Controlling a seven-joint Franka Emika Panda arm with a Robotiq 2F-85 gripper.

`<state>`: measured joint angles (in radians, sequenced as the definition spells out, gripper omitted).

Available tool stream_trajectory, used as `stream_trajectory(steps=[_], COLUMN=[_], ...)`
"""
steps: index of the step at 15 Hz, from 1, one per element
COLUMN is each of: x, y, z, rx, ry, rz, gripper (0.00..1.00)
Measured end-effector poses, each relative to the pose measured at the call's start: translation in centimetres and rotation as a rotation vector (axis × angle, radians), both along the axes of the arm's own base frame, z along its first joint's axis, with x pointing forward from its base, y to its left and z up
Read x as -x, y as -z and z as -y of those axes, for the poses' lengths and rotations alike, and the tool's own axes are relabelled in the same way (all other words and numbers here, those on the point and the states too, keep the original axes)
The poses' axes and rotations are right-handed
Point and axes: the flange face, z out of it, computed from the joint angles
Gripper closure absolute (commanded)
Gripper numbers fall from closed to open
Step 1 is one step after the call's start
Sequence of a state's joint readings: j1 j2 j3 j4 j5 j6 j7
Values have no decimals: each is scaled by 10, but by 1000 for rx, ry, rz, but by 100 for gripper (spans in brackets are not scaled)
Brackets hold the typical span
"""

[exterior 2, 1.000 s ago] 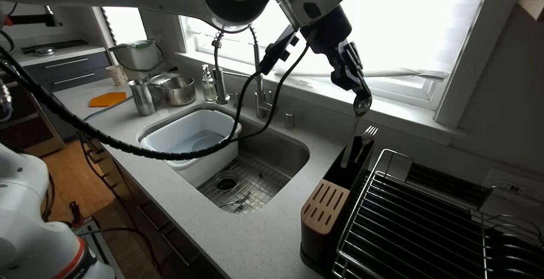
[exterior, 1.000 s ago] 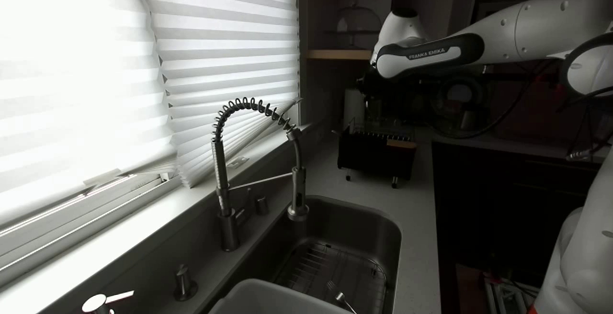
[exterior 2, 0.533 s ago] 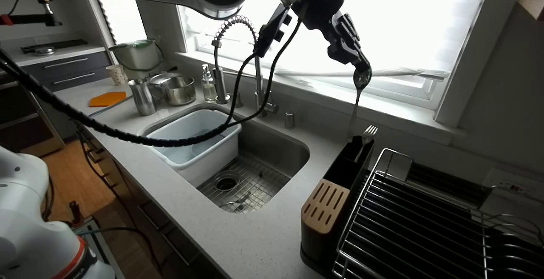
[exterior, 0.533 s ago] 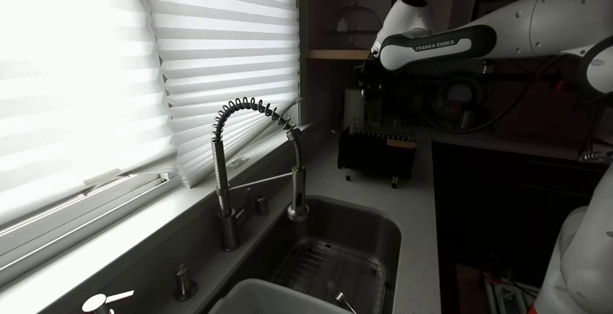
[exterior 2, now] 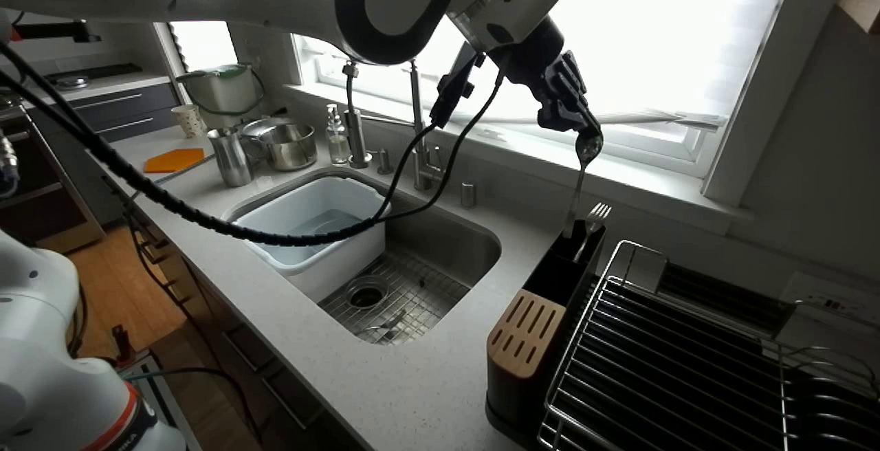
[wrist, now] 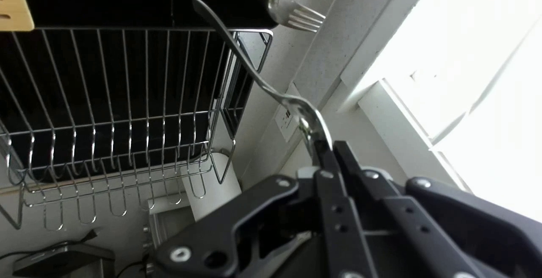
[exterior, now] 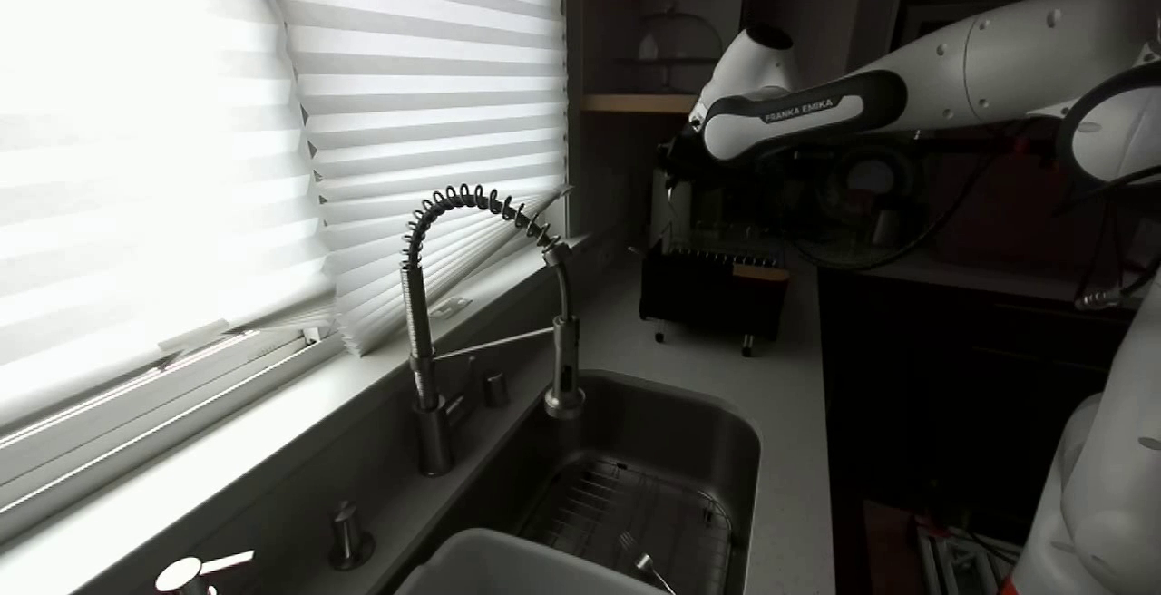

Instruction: Pick up the spoon and place it next to the fork and pick up the fork and place it where the spoon was

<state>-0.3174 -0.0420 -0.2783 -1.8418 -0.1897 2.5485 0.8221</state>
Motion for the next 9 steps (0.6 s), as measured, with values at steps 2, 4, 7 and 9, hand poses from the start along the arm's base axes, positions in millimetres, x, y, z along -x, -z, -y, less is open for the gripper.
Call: stream_trajectory(steps=[2,4,7,9], x=[-7,-12,-19,-20], y=[10,18,30,37], z=[3,5,9,13], rx=[-20,-36,-46,-49], ry=[5,9,14,20], rz=[19,41,51,42], gripper=[99,99,99,99])
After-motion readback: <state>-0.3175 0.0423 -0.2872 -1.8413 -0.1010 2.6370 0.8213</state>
